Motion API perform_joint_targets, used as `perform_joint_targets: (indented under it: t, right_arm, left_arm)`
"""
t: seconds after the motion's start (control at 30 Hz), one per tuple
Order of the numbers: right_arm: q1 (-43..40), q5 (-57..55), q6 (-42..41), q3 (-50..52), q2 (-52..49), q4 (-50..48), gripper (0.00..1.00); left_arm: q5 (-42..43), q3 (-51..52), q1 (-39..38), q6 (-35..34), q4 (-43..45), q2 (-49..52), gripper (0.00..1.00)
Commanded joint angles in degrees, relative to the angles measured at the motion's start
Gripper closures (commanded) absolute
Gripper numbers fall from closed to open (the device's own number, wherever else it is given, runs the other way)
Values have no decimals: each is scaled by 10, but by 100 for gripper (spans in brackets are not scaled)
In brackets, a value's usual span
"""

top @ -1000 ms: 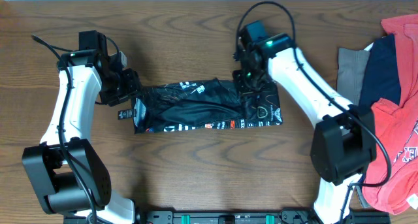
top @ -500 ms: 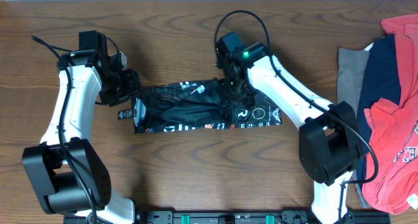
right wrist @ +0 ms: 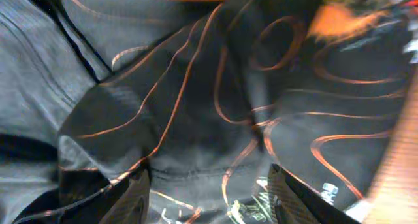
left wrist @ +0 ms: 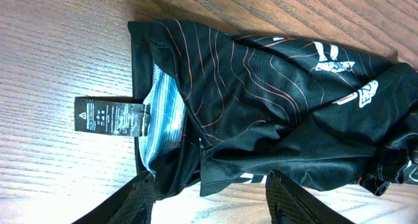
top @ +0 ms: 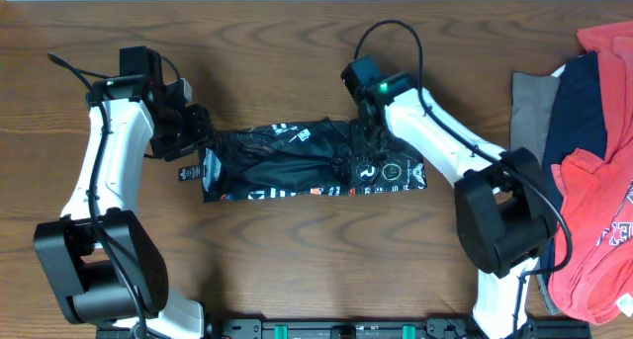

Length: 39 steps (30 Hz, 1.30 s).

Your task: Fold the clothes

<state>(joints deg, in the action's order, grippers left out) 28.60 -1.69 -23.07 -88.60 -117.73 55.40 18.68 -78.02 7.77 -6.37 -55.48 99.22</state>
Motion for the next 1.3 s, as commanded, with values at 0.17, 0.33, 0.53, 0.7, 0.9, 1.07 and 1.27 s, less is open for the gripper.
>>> perform_joint_targets:
  t: [0.17, 0.33, 0.53, 0.7, 0.9, 1.07, 1.27]
  right_arm:
    - [-1, 32, -11, 35, -2, -49, 85]
    - [-3, 34, 1, 6, -2, -53, 99]
    - [2, 101, 81, -36, -2, -84, 98]
    - [9, 210, 157, -35, -2, -135, 59]
    - [7, 180, 144, -35, -1, -120, 55]
    - [5, 176, 125, -35, 0, -73, 53]
    - [43, 130, 128, -19, 0, -23, 52]
  left_arm:
    - [-5, 2, 3, 1, -2, -3, 44]
    - [-5, 2, 3, 1, -2, -3, 44]
    - [-5, 2, 3, 1, -2, -3, 43]
    - [-5, 2, 3, 1, -2, -3, 44]
    - [-5, 2, 3, 1, -2, -3, 44]
    - [-5, 2, 3, 1, -3, -3, 43]
    - [-5, 2, 3, 1, -3, -3, 43]
